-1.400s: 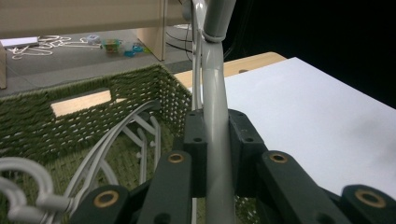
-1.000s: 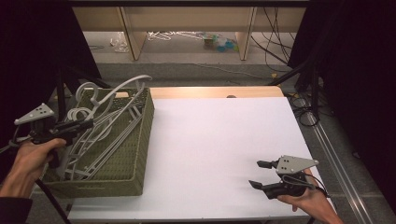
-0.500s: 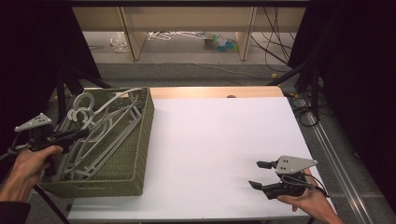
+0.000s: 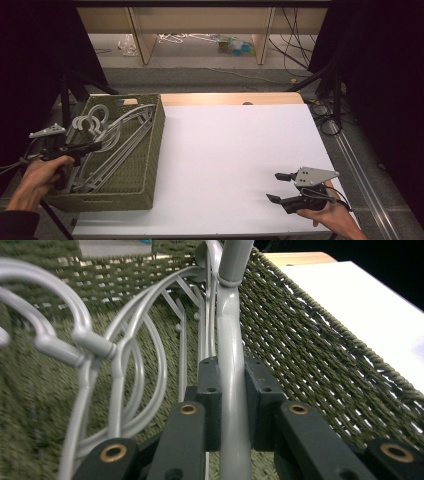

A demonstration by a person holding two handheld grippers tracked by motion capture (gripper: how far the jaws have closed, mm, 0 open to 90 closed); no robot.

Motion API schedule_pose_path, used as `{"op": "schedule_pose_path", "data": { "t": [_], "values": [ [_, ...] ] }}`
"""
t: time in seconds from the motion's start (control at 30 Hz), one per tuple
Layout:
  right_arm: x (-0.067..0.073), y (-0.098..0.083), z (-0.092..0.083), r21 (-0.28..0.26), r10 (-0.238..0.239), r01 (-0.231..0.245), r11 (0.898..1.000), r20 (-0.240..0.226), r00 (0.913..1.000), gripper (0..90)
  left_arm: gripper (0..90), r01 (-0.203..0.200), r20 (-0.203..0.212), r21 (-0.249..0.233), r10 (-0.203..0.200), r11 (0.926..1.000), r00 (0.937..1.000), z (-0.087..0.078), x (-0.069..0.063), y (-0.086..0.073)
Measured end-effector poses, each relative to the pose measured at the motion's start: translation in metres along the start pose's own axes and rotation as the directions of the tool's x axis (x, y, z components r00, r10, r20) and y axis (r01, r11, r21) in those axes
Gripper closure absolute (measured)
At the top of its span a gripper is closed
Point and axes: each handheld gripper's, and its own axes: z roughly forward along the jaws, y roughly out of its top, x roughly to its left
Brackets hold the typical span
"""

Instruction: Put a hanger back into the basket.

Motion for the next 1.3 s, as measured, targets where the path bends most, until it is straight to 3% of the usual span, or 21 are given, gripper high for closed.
{"op": "schedule_pose_path", "data": {
  "t": [0.17,0.37,0.47,0.53,0.6,0.83,0.9,0.97,1.0,1.03,1.07,1.1,1.17,1.2,1.27,1.3],
  "values": [
    [0.0,0.0,0.0,0.005,-0.001,0.001,1.0,-0.005,1.0,29.5,78.7,0.006,-0.023,0.044,-0.005,0.999,0.9997,0.006,0.004,-0.007],
    [0.0,0.0,0.0,0.005,-0.001,0.001,1.0,-0.004,1.0,29.5,78.3,-0.01,-0.064,0.045,0.013,0.9989,0.9979,0.006,0.008,-0.01],
    [0.0,0.0,0.0,0.003,-0.001,0.001,1.0,-0.005,1.0,29.5,78.0,-0.027,-0.085,0.064,0.032,0.9976,0.9959,0.006,0.012,-0.011],
    [0.001,0.0,0.0,0.002,0.001,-0.001,1.0,-0.004,1.0,29.5,77.1,-0.018,-0.137,0.087,0.029,0.9961,0.9901,0.006,0.02,-0.015],
    [0.001,0.0,0.0,0.004,0.001,-0.001,1.0,-0.003,1.0,29.5,76.0,0.002,-0.144,0.075,0.009,0.9972,0.9895,0.007,0.023,-0.017],
    [0.0,0.0,0.001,0.001,-0.003,0.003,1.0,-0.005,1.0,29.5,71.2,-0.006,-0.176,0.107,0.025,0.9942,0.984,0.009,0.022,-0.015],
    [0.001,0.0,0.001,-0.001,0.002,-0.002,1.0,-0.002,1.0,29.5,69.2,-0.015,-0.209,0.117,0.039,0.993,0.9772,0.008,0.018,-0.012],
    [0.0,0.0,0.0,0.005,0.004,-0.004,1.0,-0.001,1.0,29.5,65.5,-0.014,-0.215,0.115,0.039,0.9932,0.9758,0.007,0.017,-0.011],
    [0.0,0.0,0.001,0.007,0.005,-0.005,1.0,-0.001,1.0,29.5,63.6,-0.015,-0.25,0.111,0.042,0.9937,0.9673,0.005,0.013,-0.007],
    [0.0,0.0,0.001,0.007,0.005,-0.005,1.0,-0.001,1.0,29.5,61.9,-0.015,-0.25,0.111,0.042,0.9937,0.9673,0.005,0.013,-0.007],
    [0.0,0.0,0.001,0.007,0.003,-0.003,1.0,-0.002,1.0,29.5,61.9,-0.039,-0.268,0.138,0.075,0.9897,0.9604,0.001,0.011,-0.003],
    [0.0,0.0,0.001,0.006,0.004,-0.004,1.0,-0.002,1.0,29.5,57.7,-0.034,-0.298,0.117,0.067,0.9926,0.9523,0.0,0.005,0.001],
    [0.0,0.0,0.001,0.007,0.004,-0.004,1.0,-0.001,1.0,29.5,57.0,-0.031,-0.308,0.098,0.06,0.9947,0.9496,-0.001,0.002,0.003],
    [0.0,0.0,0.0,0.005,0.001,-0.001,1.0,-0.002,1.0,29.5,54.5,-0.061,-0.321,0.137,0.102,0.9888,0.9415,-0.005,0.001,0.006],
    [0.0,0.0,0.0,0.0,0.001,-0.001,1.0,0.002,1.0,29.5,52.9,-0.069,-0.354,0.143,0.116,0.9874,0.9279,-0.008,-0.004,0.009],
    [0.0,0.0,0.0,0.0,0.001,-0.001,1.0,0.002,1.0,29.5,52.9,-0.069,-0.357,0.134,0.113,0.9886,0.9272,-0.009,-0.005,0.01]
  ]
}}
